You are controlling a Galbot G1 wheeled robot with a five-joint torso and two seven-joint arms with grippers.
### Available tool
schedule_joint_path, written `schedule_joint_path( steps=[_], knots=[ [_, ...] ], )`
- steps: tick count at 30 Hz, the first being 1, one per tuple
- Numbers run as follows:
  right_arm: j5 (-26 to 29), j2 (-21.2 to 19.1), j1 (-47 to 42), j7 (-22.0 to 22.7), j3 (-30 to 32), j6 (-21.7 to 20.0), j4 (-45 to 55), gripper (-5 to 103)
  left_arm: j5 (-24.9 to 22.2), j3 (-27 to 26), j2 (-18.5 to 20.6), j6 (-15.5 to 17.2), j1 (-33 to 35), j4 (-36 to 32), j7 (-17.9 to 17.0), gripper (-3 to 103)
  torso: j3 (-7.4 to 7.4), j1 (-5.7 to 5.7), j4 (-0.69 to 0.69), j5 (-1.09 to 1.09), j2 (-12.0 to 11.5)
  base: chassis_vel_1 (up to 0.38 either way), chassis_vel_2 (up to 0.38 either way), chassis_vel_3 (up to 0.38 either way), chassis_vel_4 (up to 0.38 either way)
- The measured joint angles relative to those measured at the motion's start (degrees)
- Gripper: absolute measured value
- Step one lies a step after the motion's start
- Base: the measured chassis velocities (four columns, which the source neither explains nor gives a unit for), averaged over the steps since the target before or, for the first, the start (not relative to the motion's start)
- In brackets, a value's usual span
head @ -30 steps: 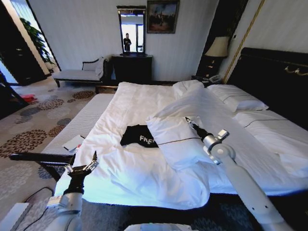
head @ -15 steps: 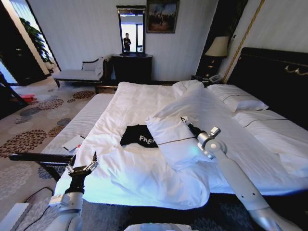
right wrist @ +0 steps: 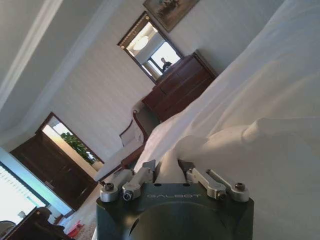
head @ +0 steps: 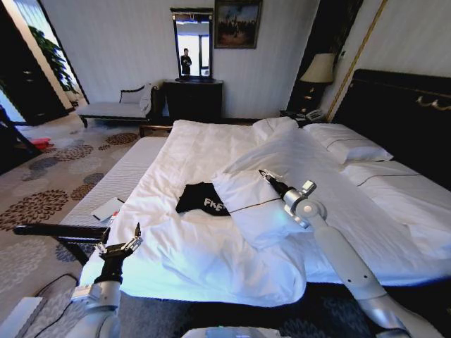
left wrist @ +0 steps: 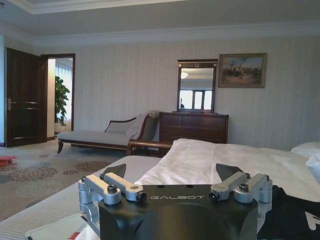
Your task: Fold the clothes on the bed.
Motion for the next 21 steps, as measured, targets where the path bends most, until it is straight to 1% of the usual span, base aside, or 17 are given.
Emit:
schedule_joint_path(
  steps=[1,3,4,5,6,7,8,10,11,13,14,15,17,18,20,21],
  knots=[
    [0.0,0.0,0.0,0.0,0.0,0.0,0.0,24,0.0,0.0,0.0,0.0,0.0,0.0,0.0,100,0.0,0.0,0.0,0.0,0.0,0.0,0.0,0.0,0.0],
    [-0.46,0.05,-0.31,-1.67,0.0,0.68,-0.18,14,-0.12,-0.01,0.11,0.0,-0.08,0.12,-0.01,100,0.0,0.0,0.0,0.0,0.0,0.0,0.0,0.0,0.0],
    [-0.74,0.1,-0.52,-2.52,0.0,1.13,-0.23,14,-0.18,-0.03,0.17,-0.01,-0.12,0.2,-0.01,100,0.0,0.0,0.0,0.0,0.0,0.0,0.0,0.0,0.0],
    [-1.14,0.16,-0.76,-3.49,0.0,1.78,-0.32,8,-0.26,-0.06,0.22,-0.01,-0.16,0.26,-0.01,100,0.0,0.0,0.0,0.0,0.0,0.0,0.0,0.0,0.0],
    [-1.14,0.16,-0.76,-3.49,0.0,1.78,-0.32,8,-0.26,-0.06,0.22,-0.01,-0.16,0.26,-0.01,100,0.0,0.0,0.0,0.0,0.0,0.0,0.0,0.0,0.0],
    [-1.67,0.23,-1.02,-4.74,-0.01,2.53,-0.47,4,-0.34,-0.09,0.26,-0.01,-0.2,0.3,-0.01,100,0.0,0.0,0.0,0.0,0.0,0.0,0.0,0.0,0.0],
    [-2.17,0.31,-1.28,-6.12,-0.01,3.32,-0.64,2,-0.39,-0.1,0.3,-0.01,-0.23,0.32,-0.02,100,0.0,0.0,0.0,0.0,0.0,0.0,0.0,0.0,0.0],
    [-3.02,0.58,-2.2,-8.86,0.17,5.66,-0.83,1,-0.49,-0.11,0.35,-0.01,-0.28,0.41,-0.02,100,0.0,0.0,0.01,0.0,0.0,0.0,0.0,0.0,0.0],
    [-3.02,0.58,-2.2,-8.86,0.17,5.66,-0.83,1,-0.49,-0.11,0.35,-0.01,-0.28,0.41,-0.02,100,0.0,0.0,0.01,0.0,0.0,0.0,0.0,0.0,0.0],
    [-3.56,1.02,-3.73,-10.33,0.92,9.2,-0.29,1,-0.66,-0.12,0.46,-0.02,-0.4,0.52,-0.02,100,0.0,0.0,0.02,0.0,0.0,0.0,0.0,0.0,0.0],
    [-3.82,1.39,-5.24,-10.89,1.81,11.95,0.69,1,-0.81,-0.12,0.53,-0.02,-0.54,0.63,-0.02,100,0.0,0.0,0.02,0.02,0.0,0.0,0.0,0.0,0.0],
    [-3.82,1.39,-5.24,-10.89,1.81,11.95,0.69,1,-0.81,-0.12,0.53,-0.02,-0.54,0.63,-0.02,100,0.0,0.0,0.02,0.02,0.0,0.0,0.0,0.0,0.0],
    [-4.03,2.0,-7.79,-11.08,3.73,15.35,2.86,1,-0.99,-0.06,0.62,-0.02,-0.86,0.89,-0.03,100,0.0,0.0,0.01,0.01,0.0,0.0,0.0,0.0,0.0],
    [-4.07,2.16,-8.41,-11.09,4.24,16.0,3.46,1,-1.02,-0.03,0.64,-0.02,-0.94,0.94,-0.03,100,0.0,0.0,0.01,0.01,0.0,0.0,0.0,0.0,0.0],
    [-4.72,3.18,-12.92,-11.08,7.99,20.01,7.85,1,-1.14,0.3,0.65,-0.02,-1.49,1.37,-0.05,100,0.0,0.0,0.0,0.0,0.0,0.0,0.0,0.0,0.0],
    [-4.72,3.18,-12.92,-11.08,7.99,20.01,7.85,1,-1.14,0.3,0.65,-0.02,-1.49,1.37,-0.05,100,0.0,0.0,0.0,0.0,0.0,0.0,0.0,0.0,0.0]
  ],
)
